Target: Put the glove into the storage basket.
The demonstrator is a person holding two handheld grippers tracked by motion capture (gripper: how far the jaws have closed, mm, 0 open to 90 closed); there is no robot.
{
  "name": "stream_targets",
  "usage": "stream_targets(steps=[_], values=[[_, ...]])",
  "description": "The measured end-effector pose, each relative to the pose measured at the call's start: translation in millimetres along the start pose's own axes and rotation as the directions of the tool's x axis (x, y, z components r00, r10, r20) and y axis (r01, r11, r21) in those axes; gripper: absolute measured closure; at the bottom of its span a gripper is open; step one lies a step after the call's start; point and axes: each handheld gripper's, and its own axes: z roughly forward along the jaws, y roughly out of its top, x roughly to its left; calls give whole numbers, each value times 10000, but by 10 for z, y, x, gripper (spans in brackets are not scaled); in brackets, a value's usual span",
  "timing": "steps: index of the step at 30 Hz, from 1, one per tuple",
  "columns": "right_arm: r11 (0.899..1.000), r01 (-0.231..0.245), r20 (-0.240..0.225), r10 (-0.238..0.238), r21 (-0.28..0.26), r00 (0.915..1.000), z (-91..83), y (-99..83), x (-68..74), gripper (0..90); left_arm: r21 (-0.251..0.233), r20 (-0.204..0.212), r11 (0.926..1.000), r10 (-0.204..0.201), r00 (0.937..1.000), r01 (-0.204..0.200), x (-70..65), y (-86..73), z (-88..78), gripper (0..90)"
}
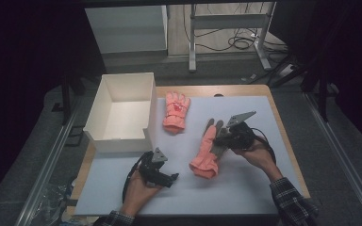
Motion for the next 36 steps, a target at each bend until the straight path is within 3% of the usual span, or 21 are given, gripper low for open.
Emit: stream_targets(steps=[4, 7, 10, 11, 14, 20, 26, 27, 28, 29, 33, 36], values=[[9967, 726, -584, -703, 376, 9958, 128, 23, 70, 865, 5, 11, 10000, -26, 10000, 26, -2, 0, 0, 19], [9889, 1357, -939, -1297, 610, 9871, 222, 51, 97, 865, 3, 12, 10000, -27, 10000, 27, -2, -1, 0, 19], [9824, 1697, -1054, -1612, 776, 9813, 283, 72, 110, 864, 4, 10, 10000, -28, 10000, 28, -2, -1, 0, 19], [9748, 2009, -1093, -1902, 969, 9756, 356, 86, 118, 861, 5, 11, 10000, -29, 10000, 29, -2, -1, 0, 19], [9721, 2093, -998, -1990, 1061, 9749, 406, 89, 119, 844, 1, 11, 10000, -29, 10000, 29, -2, -1, 0, 19], [9827, 1741, -811, -1688, 633, 9823, 345, 89, 52, 740, 7, 11, 10000, -27, 10000, 27, -2, -1, 0, 19], [9896, 1346, -82, -1343, 514, 9909, 258, 151, 11, 641, -2, 9, 10000, -28, 10000, 28, -2, -1, 0, 19], [9944, 990, 97, -995, 381, 9950, 264, 185, -15, 602, -1, 13, 10000, -27, 10000, 27, -1, -1, 0, 19], [9944, 990, 97, -995, 381, 9950, 264, 185, -15, 602, -1, 13, 10000, -27, 10000, 27, -1, -1, 0, 19], [9985, 458, 188, -463, 289, 9987, 284, 224, -49, 601, 17, 9, 10000, -4, 10000, 4, 0, -1, -1, 19], [9988, -473, 345, 476, -89, 9983, 347, 328, -128, 568, 14, 10, 10000, -6, 10000, 6, 0, -1, -1, 19], [9970, -676, 488, 693, -371, 9964, 401, 416, -153, 565, 13, 11, 10000, -1, 10000, 1, 1, -1, 0, 19]])
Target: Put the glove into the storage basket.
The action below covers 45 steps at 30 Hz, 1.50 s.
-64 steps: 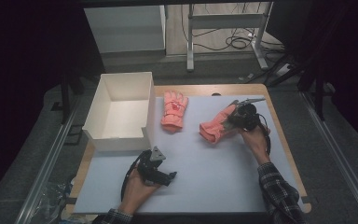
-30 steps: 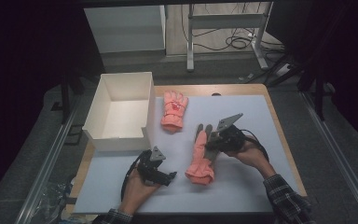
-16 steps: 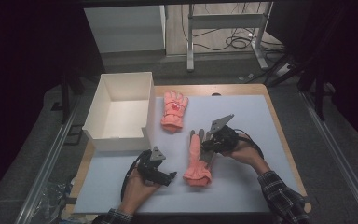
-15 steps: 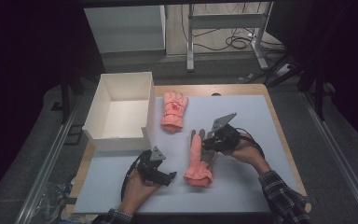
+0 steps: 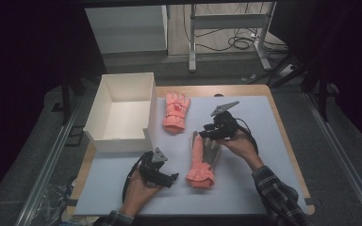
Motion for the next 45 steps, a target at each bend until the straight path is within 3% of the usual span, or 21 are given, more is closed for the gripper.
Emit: stream_targets(steps=[4, 6, 9, 16, 20, 24, 25, 36, 42, 45], values=[[9988, 396, 466, -382, -295, 9982, 94, 118, 12, 564, -11, 5, 10000, -5, 10000, 5, 0, -1, 1, 19], [9984, 428, 494, -410, -367, 9979, 118, 145, 10, 561, -10, 5, 10000, -1, 10000, 1, 0, -1, 1, 19], [9983, 350, 888, -308, -460, 9956, 243, 264, -20, 538, 4, -3, 10000, 0, 10000, 0, 0, 0, 0, 19], [9992, 221, 877, -189, -347, 9960, 501, 469, -94, 497, 7, 2, 10000, -10, 10000, 10, 0, 0, 0, 19], [9993, -41, 769, 70, -380, 9970, 609, 561, -135, 477, 8, -1, 10000, -14, 10000, 14, -1, 0, 0, 19], [9988, -291, 999, 328, -389, 9945, 755, 663, -194, 462, -15, 7, 10000, -41, 10000, 41, -3, 0, 1, 19], [9978, -479, 1240, 532, -455, 9909, 823, 704, -234, 463, -16, 8, 10000, -41, 10000, 41, -3, 0, 1, 19], [9877, -1388, 1473, 1482, -721, 9779, 1137, 853, -455, 462, -11, 9, 10000, -27, 10000, 27, -2, 0, 1, 19], [9858, -1641, 1858, 1677, -349, 9682, 1346, 873, -538, 457, -12, 9, 10000, -26, 10000, 26, -2, 1, 1, 19], [9869, -1613, 1967, 1596, -74, 9674, 1399, 886, -551, 469, -11, 10, 10000, -27, 10000, 27, -2, 1, 1, 19]])
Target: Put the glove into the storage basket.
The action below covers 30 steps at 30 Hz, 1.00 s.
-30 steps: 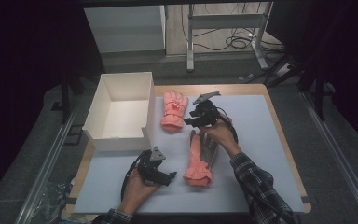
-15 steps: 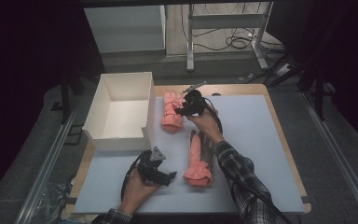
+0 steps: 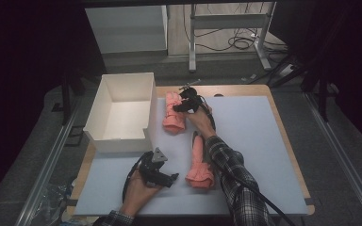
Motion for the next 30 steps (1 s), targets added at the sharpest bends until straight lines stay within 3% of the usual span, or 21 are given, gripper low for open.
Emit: stream_targets(steps=[2, 4, 5, 6, 9, 12, 19, 30], values=[[9990, 99, 53, -102, 432, 9999, 65, 8, 8, 530, 1, -1, 10000, 3, 10000, -3, 0, 0, 0, 19], [9980, -176, -90, 181, 607, 9998, 116, -8, 9, 625, 3, -1, 10000, 2, 10000, -2, 0, 0, 0, 19], [9980, -176, -90, 181, 607, 9998, 116, -8, 9, 625, 3, -2, 10000, 1, 10000, -1, 0, 0, 0, 19], [9977, -237, -157, 247, 643, 9996, 118, -14, 14, 700, 2, -3, 10000, 3, 10000, -3, 0, 0, 0, 19], [9977, -157, -126, 165, 656, 9998, 113, -19, 25, 770, 3, -2, 10000, 2, 10000, -2, 0, 0, 0, 19], [9979, 181, -1, -181, 614, 9998, 89, -24, 51, 845, 0, -3, 10000, 1, 10000, -1, 0, 0, 0, 19], [9991, 188, 32, -189, 383, 9998, -53, 11, 67, 867, -5, -7, 10000, 3, 10000, -3, -1, -1, 0, 19], [9997, 205, -693, -214, -138, 9974, -499, 84, 131, 866, 0, -13, 10000, -3, 10000, 3, -2, -1, 0, 19]])
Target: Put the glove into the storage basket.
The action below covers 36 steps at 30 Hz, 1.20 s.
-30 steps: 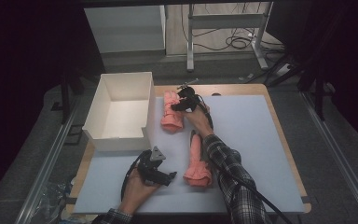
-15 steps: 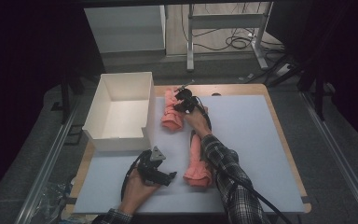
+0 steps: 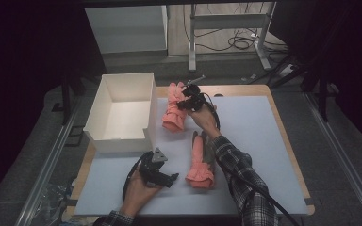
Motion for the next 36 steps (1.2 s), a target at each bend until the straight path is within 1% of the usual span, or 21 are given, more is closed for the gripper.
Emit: stream_targets(steps=[2, 4, 5, 6, 7, 8, 9, 10, 11, 12, 14, 15, 16, 17, 25, 28, 29, 31, 32, 34, 36], values=[[10000, 72, -182, -73, -51, 9998, -131, 15, 36, 865, 2, 2, 10000, -3, 10000, 3, 0, 0, 0, 19], [9999, 71, -309, -74, -97, 9995, -202, 13, 58, 865, 2, 0, 10000, -2, 10000, 2, 0, 0, 0, 19], [9999, 71, -309, -74, -97, 9995, -202, 13, 58, 865, 21, -8, 10000, 18, 10000, -18, 1, 0, -1, 19], [9998, 146, -429, -152, -123, 9990, -291, 2, 92, 865, 18, -7, 10000, 16, 10000, -16, 1, 0, -1, 19], [9998, 146, -429, -152, -123, 9990, -291, 2, 92, 865, 19, -7, 10000, 16, 10000, -16, 1, 0, -1, 19], [9998, 165, -489, -172, -148, 9987, -366, -16, 127, 865, 14, -8, 10000, 17, 10000, -17, 1, -1, -1, 19], [9998, 165, -489, -172, -148, 9987, -366, -16, 127, 865, 14, -8, 10000, 17, 10000, -17, 1, -1, -1, 19], [9996, 225, -598, -234, -161, 9979, -439, -38, 159, 865, 10, -7, 10000, 14, 10000, -14, 1, -1, 0, 19], [9996, 225, -598, -234, -161, 9979, -439, -38, 159, 865, 10, -7, 10000, 14, 10000, -14, 1, -1, 0, 19], [9995, 272, -684, -282, -162, 9973, -514, -62, 193, 865, 6, -13, 10000, 13, 10000, -13, 1, -1, 0, 19], [9995, 288, -690, -297, -152, 9972, -542, -72, 206, 864, -4, -10, 10000, 13, 10000, -13, 1, -1, 1, 19], [9994, 302, -769, -314, -169, 9965, -628, -105, 240, 864, 5, -10, 10000, 14, 10000, -14, 1, -1, 0, 19], [9995, 278, -805, -289, -147, 9963, -667, -120, 257, 864, 8, -15, 10000, 15, 10000, -15, 1, -1, 0, 19], [9995, 278, -805, -289, -147, 9963, -667, -120, 257, 864, 8, -15, 10000, 15, 10000, -15, 1, -1, 0, 19], [9992, 345, -960, -365, -219, 9947, -1023, -269, 387, 863, -23, -24, 10000, 24, 10000, -24, 2, -1, 2, 19], [9993, 327, -1007, -343, -181, 9943, -1087, -305, 409, 863, -25, -29, 10000, 27, 10000, -27, 2, -1, 3, 19], [9994, 309, -1047, -320, -122, 9940, -1165, -358, 436, 863, -25, -26, 10000, 24, 10000, -25, 2, -1, 2, 19], [9994, 325, -1068, -334, -97, 9937, -1191, -377, 445, 863, -27, -29, 10000, 22, 10000, -22, 2, -1, 3, 19], [9994, 353, -1098, -353, -16, 9933, -1270, -443, 474, 863, -14, -32, 10000, 25, 10000, -25, 1, -1, 2, 19], [9992, 390, -1110, -386, 14, 9931, -1294, -468, 482, 862, -9, -30, 10000, 22, 10000, -22, 1, 0, 1, 19], [9989, 450, -1167, -433, 120, 9922, -1408, -585, 523, 863, -8, -33, 10000, 22, 10000, -22, 1, 0, 1, 19]])
